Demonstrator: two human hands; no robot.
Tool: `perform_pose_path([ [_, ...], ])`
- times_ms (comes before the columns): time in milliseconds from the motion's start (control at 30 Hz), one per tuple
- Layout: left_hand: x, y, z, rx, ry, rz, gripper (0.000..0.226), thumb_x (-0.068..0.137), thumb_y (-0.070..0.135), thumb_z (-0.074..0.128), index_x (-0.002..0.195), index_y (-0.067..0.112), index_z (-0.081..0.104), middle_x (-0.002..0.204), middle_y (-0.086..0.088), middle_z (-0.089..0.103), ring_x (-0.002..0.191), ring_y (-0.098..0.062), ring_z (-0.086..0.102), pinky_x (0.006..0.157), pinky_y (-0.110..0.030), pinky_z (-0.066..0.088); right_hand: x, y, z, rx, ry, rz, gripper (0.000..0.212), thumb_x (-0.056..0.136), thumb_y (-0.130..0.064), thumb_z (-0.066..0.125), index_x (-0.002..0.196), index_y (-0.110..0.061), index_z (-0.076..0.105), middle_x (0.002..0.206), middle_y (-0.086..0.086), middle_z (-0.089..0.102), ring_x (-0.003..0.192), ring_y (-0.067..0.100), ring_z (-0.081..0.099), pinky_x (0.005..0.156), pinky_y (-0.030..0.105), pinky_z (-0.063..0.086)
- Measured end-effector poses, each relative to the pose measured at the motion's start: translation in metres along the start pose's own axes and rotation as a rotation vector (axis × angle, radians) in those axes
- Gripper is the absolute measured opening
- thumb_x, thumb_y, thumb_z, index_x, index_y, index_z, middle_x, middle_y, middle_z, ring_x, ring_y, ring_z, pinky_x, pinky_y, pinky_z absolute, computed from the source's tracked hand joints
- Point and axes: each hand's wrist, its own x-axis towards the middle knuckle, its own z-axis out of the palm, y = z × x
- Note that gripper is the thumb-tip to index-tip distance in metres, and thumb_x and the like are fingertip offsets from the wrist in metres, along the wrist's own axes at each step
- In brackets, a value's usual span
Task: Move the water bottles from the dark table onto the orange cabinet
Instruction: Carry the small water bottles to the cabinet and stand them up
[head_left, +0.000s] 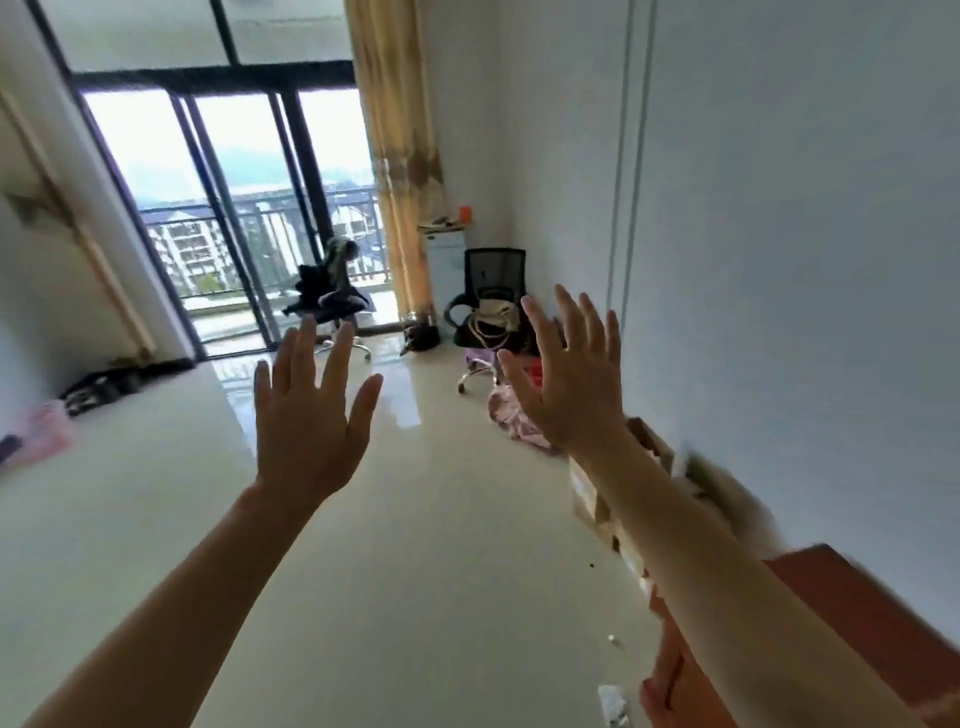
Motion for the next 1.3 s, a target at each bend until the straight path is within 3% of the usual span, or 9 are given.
perform_pose_path([
  [200,-0.067,-0.236,-0.115,0.309,0.033,-0.31,0.067,0.102,0.06,0.021,0.157,0.022,0.026,0.164,-0.018,0.016,0.149,-0.04,0.019,0.114,-0.067,0.021,0.04,-0.26,0.099,0.173,-0.029,-0.307,0.067,0.102,-0.062,0.039,0.157,-0.025,0.037,0.165,0.014,0.028,0.151,0.04,0.024,0.123,0.059,0.009],
  [500,-0.218,-0.447,-0.219,0.592,0.007,-0.77,0.067,0.102,0.059,0.019,0.155,0.02,0.031,0.161,-0.022,0.022,0.147,-0.042,0.024,0.111,-0.069,0.021,0.018,-0.575,0.212,0.498,-0.104,-0.672,0.066,0.1,-0.062,0.044,0.153,-0.023,0.044,0.162,0.017,0.032,0.149,0.042,0.029,0.118,0.065,0.021],
  [667,-0.258,-0.571,-0.258,0.751,-0.007,-0.908,0.064,0.102,0.056,0.026,0.155,0.02,0.032,0.161,-0.022,0.024,0.147,-0.042,0.024,0.111,-0.068,0.025,0.004,-0.745,0.282,0.67,-0.118,-0.785,0.067,0.099,-0.061,0.045,0.154,-0.024,0.041,0.162,0.017,0.032,0.15,0.04,0.028,0.119,0.063,0.02],
  [833,-0.246,-0.699,-0.294,0.836,-0.021,-0.99,0.068,0.101,0.062,0.015,0.157,0.024,0.025,0.164,-0.018,0.018,0.15,-0.038,0.019,0.114,-0.067,0.022,0.025,-0.893,0.34,0.778,-0.115,-0.824,0.067,0.099,-0.062,0.042,0.154,-0.023,0.043,0.163,0.017,0.032,0.15,0.042,0.028,0.119,0.064,0.019],
  [967,-0.242,-0.79,-0.333,0.91,-0.007,-1.018,0.066,0.101,0.059,0.02,0.157,0.024,0.025,0.163,-0.018,0.019,0.149,-0.038,0.02,0.114,-0.067,0.023,0.042,-1.016,0.359,0.887,-0.15,-0.919,0.067,0.099,-0.064,0.039,0.151,-0.024,0.045,0.161,0.016,0.034,0.149,0.043,0.029,0.119,0.065,0.019],
  [1067,-0.26,-0.843,-0.356,0.927,-0.005,-1.051,0.069,0.1,0.062,0.018,0.156,0.023,0.028,0.163,-0.018,0.02,0.15,-0.038,0.019,0.113,-0.067,0.021,0.038,-1.098,0.374,0.907,-0.169,-0.973,0.07,0.097,-0.066,0.044,0.154,-0.026,0.041,0.163,0.015,0.031,0.15,0.042,0.026,0.12,0.065,0.017],
  [1200,-0.3,-0.908,-0.384,0.966,-0.025,-1.096,0.072,0.099,0.064,0.014,0.156,0.022,0.029,0.163,-0.019,0.019,0.15,-0.039,0.019,0.113,-0.067,0.021,0.018,-1.191,0.389,0.933,-0.253,-1.035,0.076,0.095,-0.07,0.037,0.157,-0.027,0.031,0.165,0.015,0.026,0.151,0.042,0.024,0.12,0.067,0.018],
  [1300,-0.328,-0.993,-0.412,0.979,-0.076,-1.129,0.072,0.1,0.064,0.014,0.157,0.022,0.026,0.164,-0.019,0.016,0.15,-0.038,0.017,0.113,-0.067,0.02,0.005,-1.278,0.408,0.903,-0.268,-1.085,0.081,0.094,-0.072,0.032,0.16,-0.026,0.024,0.167,0.014,0.021,0.153,0.041,0.02,0.12,0.067,0.016],
])
